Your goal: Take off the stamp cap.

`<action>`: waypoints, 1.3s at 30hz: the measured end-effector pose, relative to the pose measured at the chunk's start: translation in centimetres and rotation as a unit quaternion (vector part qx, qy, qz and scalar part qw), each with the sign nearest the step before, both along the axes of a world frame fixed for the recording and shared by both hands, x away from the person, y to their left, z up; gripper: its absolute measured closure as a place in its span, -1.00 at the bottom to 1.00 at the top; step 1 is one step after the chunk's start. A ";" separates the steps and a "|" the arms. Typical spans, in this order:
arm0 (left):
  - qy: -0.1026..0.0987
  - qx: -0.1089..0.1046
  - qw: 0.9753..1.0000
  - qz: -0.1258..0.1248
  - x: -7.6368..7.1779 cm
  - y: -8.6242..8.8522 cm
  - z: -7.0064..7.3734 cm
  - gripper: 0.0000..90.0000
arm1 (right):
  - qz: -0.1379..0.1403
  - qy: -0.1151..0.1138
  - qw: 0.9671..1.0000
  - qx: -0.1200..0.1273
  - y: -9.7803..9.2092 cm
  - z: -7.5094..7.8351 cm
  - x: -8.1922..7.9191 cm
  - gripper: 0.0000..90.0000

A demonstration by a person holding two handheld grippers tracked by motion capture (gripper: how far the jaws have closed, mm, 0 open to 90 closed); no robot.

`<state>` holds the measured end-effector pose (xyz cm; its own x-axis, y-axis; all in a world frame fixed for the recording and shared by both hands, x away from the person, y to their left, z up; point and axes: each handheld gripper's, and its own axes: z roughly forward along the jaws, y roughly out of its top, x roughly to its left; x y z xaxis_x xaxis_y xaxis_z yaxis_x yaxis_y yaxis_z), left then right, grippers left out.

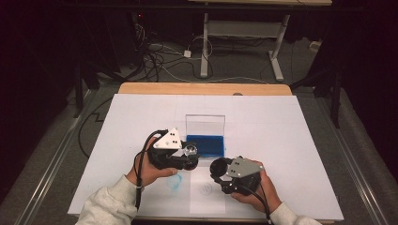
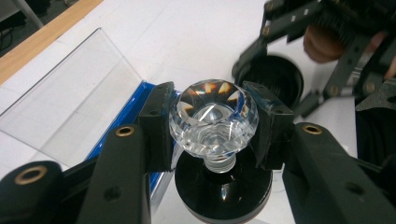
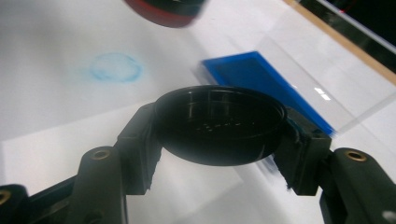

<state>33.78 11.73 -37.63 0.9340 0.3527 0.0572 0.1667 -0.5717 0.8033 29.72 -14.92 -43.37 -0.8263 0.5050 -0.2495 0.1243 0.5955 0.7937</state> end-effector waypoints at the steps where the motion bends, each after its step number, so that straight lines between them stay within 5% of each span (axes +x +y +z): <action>1: -0.001 0.004 1.000 0.001 0.0 0.0 0.0 0.22 | -0.005 0.000 1.000 0.004 -0.4 0.1 0.0 -0.14; 15: -0.005 0.026 0.999 0.024 0.6 0.6 -0.6 0.22 | -0.067 -0.012 0.997 0.025 -4.8 0.7 0.0 -0.14; 39: -0.002 0.042 0.998 0.046 1.7 1.5 -1.1 0.22 | -0.165 -0.008 0.985 0.047 -11.6 0.5 -0.5 -0.14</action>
<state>35.46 13.27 -38.72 0.8978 0.4305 0.0933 0.2185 -0.6192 0.7543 29.18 -26.53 -42.89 -0.6102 0.7665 -0.2001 0.2861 0.4488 0.8466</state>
